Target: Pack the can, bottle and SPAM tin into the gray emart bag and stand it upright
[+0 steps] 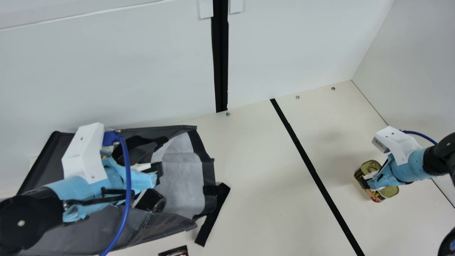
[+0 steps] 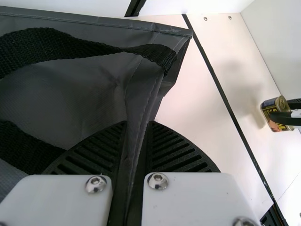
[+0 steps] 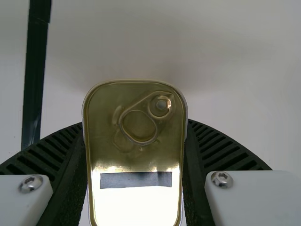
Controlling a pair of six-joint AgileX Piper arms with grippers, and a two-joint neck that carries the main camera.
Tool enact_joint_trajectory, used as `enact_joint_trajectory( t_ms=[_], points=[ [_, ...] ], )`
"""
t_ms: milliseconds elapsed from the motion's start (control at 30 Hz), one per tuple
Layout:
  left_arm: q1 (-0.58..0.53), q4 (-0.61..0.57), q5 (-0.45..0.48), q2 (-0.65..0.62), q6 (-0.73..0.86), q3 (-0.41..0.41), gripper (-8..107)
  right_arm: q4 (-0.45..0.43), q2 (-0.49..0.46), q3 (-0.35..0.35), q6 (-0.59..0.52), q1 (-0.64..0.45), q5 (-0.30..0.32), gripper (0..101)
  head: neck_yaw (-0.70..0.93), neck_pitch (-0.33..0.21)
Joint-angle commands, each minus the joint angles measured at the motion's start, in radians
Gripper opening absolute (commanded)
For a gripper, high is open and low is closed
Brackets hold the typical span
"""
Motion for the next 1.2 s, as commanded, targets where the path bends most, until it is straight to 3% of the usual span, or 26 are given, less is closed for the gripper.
enact_joint_trajectory(
  t_ms=[0, 633, 1167],
  points=[
    [0.0, 0.0, 0.0, 0.0, 0.0, 0.0, -8, 0.003, -0.005, -0.004, -0.019, 0.008, 0.017, 0, -0.002, -0.023],
    [0.0, 0.0, 0.0, 0.0, 0.0, 0.0, -8, 0.047, -0.071, -0.035, -0.135, 0.127, 0.123, 0, -0.002, -0.023],
    [0.0, 0.0, 0.0, 0.0, 0.0, 0.0, -8, 0.061, -0.159, 0.012, -0.216, 0.268, 0.183, 0, -0.002, -0.023]
  ],
)
